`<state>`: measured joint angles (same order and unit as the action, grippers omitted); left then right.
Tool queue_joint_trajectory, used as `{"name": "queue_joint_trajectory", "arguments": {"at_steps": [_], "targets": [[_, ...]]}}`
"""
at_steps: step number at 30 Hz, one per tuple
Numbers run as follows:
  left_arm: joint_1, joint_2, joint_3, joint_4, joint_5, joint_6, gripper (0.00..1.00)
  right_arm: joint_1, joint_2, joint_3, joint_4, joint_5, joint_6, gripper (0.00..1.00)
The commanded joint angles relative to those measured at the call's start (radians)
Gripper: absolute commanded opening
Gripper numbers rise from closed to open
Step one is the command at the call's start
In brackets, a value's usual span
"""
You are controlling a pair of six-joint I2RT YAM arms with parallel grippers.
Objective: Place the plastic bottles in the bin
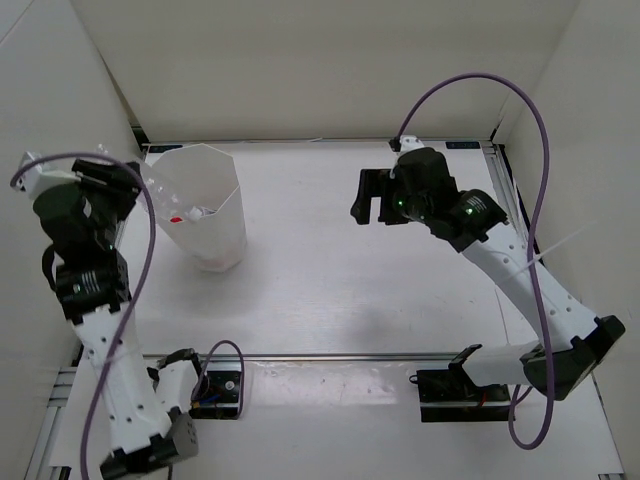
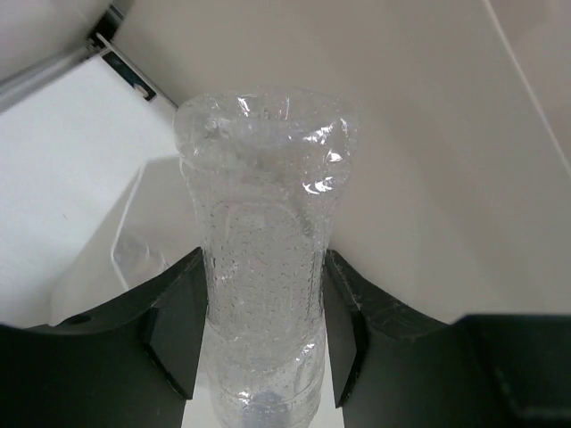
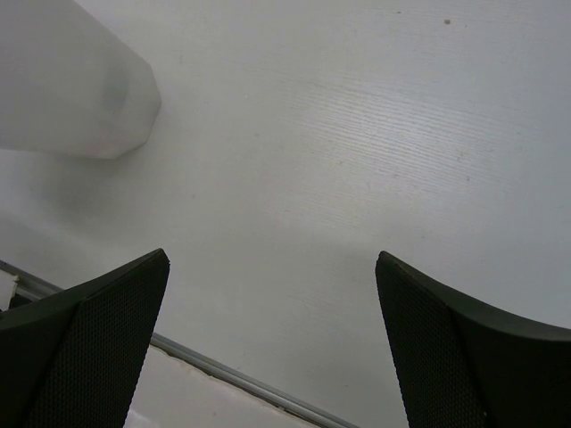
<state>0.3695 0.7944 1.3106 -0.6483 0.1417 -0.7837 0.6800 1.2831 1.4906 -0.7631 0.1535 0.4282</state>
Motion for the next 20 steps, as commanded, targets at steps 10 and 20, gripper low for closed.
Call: {"name": "queue_joint_trajectory", "arguments": {"at_steps": [10,20], "targets": [[-0.176,0.313,0.236,0.084,-0.173,0.147,1.0,-0.074,0.099,0.105,-0.014,-0.114,0.015,1.0],[-0.207,-0.203,-0.265,-0.026,-0.36,0.279,1.0,-0.103,0.078,0.1,-0.131,-0.06,0.044,1.0]]}}
